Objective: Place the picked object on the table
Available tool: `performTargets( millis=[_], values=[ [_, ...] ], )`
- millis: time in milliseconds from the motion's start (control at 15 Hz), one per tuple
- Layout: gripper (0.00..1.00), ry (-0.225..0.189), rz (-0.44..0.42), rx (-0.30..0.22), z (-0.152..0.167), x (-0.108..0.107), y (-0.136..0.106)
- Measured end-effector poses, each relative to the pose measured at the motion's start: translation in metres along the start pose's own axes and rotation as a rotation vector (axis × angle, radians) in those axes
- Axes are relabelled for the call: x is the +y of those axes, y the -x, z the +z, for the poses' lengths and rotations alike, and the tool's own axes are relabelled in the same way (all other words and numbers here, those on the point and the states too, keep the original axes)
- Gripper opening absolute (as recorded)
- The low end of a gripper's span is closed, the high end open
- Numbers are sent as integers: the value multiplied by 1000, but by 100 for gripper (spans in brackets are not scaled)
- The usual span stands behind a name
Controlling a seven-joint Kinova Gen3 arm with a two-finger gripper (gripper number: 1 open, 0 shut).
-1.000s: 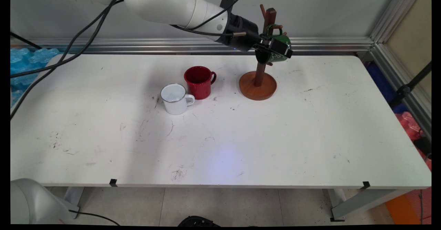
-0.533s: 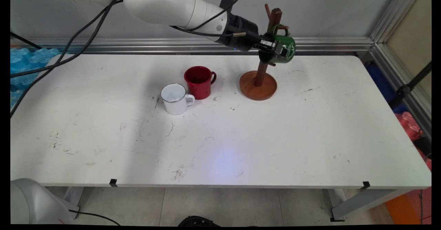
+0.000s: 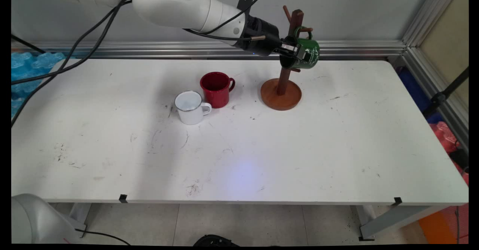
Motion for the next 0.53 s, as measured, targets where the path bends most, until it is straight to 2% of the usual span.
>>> performTargets(
  millis=[533],
  values=[
    [0, 25, 22, 13, -7, 8, -8]
  ],
)
